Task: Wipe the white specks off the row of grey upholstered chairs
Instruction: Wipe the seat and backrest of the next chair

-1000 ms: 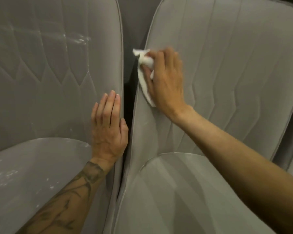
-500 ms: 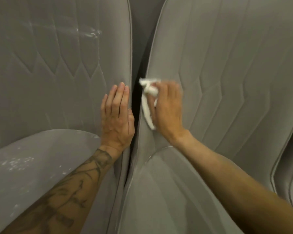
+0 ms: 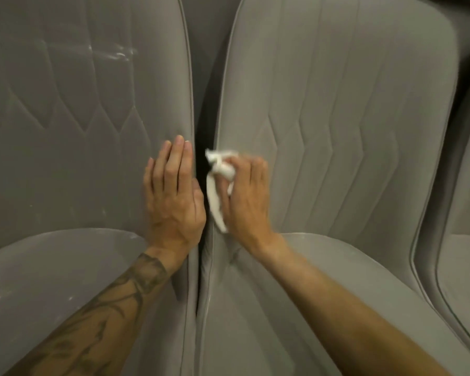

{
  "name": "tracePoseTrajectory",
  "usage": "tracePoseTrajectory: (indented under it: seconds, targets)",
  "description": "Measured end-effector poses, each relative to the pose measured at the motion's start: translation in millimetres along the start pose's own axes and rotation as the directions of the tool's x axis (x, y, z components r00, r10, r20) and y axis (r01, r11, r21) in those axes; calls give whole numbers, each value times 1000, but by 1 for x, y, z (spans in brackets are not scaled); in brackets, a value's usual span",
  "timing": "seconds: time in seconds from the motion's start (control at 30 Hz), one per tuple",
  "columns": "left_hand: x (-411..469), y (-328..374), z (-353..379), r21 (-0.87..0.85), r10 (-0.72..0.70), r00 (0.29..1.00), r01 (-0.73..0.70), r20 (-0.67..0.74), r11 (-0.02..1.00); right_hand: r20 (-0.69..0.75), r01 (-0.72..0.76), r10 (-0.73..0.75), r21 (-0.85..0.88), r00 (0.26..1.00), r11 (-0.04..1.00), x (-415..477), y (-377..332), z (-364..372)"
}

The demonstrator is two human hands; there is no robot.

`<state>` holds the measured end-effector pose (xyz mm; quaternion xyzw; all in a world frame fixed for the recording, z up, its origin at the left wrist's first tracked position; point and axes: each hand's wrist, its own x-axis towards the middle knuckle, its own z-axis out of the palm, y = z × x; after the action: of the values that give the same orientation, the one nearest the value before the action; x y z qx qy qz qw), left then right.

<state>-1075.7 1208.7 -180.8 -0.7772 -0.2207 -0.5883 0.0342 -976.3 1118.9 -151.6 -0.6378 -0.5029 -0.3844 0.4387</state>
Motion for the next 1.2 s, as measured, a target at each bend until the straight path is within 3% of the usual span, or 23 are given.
tracePoseTrajectory:
  seconds: [0.1,0.2,0.4,0.5,0.6,0.73,0.83,0.93,1.0,1.07,1.2]
  targets:
    - [-1,1,1,-27,3,1000,-3,9,1000,157,56,-64,56,986,997,-70,3,-15]
    - [-2,0,2,-37,-1,1000,1,0,999,263,141,-143,26,954,990,-73,15,-24]
    - [-3,-1,6,-66,3,1000,-4,-22,998,76,0,0,9,997,1000,-23,4,-8]
    - [-3,-2,8,-62,1,999,-3,-33,998,243,140,-143,30,959,990,-77,-4,-21]
    - [-4,-3,8,-32,8,999,-9,-32,999,366,170,-165,19,916,985,-95,0,-29]
    - [-3,-3,6,-29,4,1000,-5,-24,1000,233,126,-115,-34,966,991,-32,7,-22]
    - [-3,-2,4,-16,7,1000,-8,-24,1000,42,95,-92,-98,995,991,59,25,-22]
    - [-3,0,2,-8,9,1000,-9,-26,1000,-147,-79,57,-144,988,986,140,48,-24]
    - [-3,1,3,-6,16,999,-16,-32,1000,-183,-141,119,-112,976,984,143,48,-19]
    - [-3,2,3,8,11,999,-11,-41,1000,-119,-98,89,-79,989,992,105,31,-11]
    - [-2,4,0,-6,-5,1000,5,-21,1000,181,47,-52,34,982,998,-8,4,-19]
